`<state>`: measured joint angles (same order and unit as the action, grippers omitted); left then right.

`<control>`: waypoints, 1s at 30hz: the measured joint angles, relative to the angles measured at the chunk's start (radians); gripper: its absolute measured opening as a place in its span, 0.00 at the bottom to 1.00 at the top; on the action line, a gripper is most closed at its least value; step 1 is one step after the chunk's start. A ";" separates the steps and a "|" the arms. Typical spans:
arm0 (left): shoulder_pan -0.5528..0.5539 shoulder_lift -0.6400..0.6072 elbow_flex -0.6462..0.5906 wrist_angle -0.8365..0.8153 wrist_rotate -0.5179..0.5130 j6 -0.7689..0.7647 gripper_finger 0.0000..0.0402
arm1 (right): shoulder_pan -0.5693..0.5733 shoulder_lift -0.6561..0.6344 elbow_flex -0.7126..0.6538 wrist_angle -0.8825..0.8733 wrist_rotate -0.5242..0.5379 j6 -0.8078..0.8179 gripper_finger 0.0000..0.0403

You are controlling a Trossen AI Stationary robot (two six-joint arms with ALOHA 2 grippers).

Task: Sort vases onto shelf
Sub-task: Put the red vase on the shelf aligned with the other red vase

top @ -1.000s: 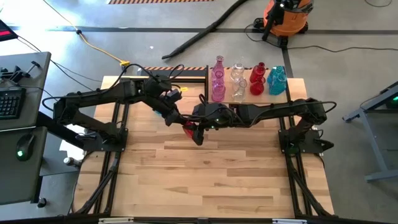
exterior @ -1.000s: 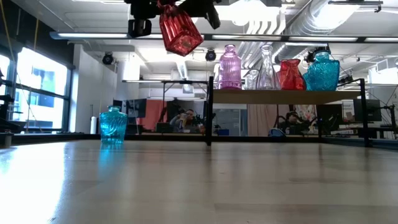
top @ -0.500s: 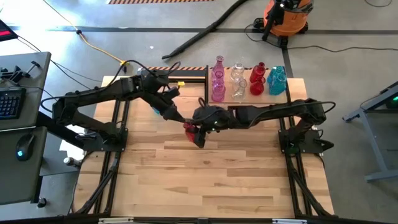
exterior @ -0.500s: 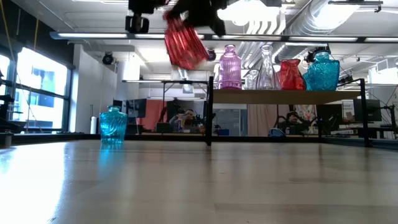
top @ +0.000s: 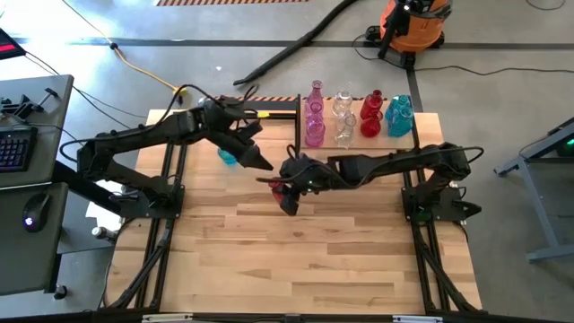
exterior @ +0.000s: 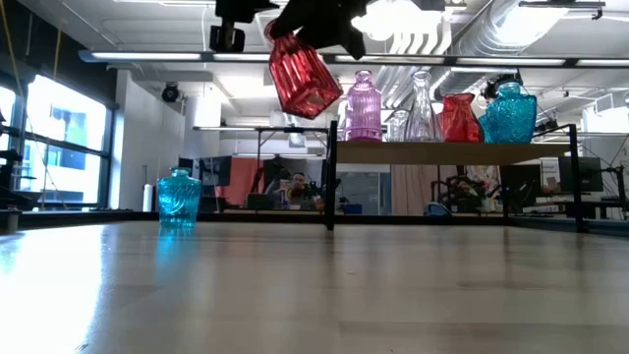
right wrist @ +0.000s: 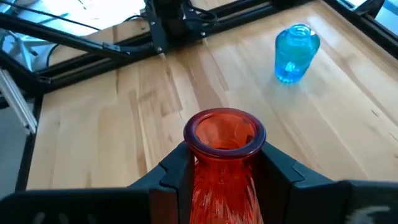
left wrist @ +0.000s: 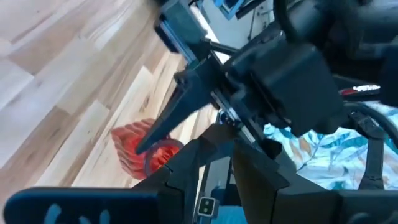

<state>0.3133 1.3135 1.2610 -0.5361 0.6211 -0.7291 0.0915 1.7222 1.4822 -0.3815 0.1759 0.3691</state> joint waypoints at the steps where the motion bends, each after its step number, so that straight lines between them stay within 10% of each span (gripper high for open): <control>1: 0.003 -0.003 0.000 0.008 0.000 0.000 0.22 | 0.002 -0.003 0.000 -0.001 0.001 0.001 0.27; 30: 0.047 -0.176 -0.002 0.147 -0.015 0.069 0.22 | -0.001 -0.340 0.003 -0.237 0.346 -0.042 0.27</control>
<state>0.3600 1.1372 1.2591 -0.3894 0.6064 -0.6605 0.0906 1.3825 1.4857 -0.6186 0.5215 0.3275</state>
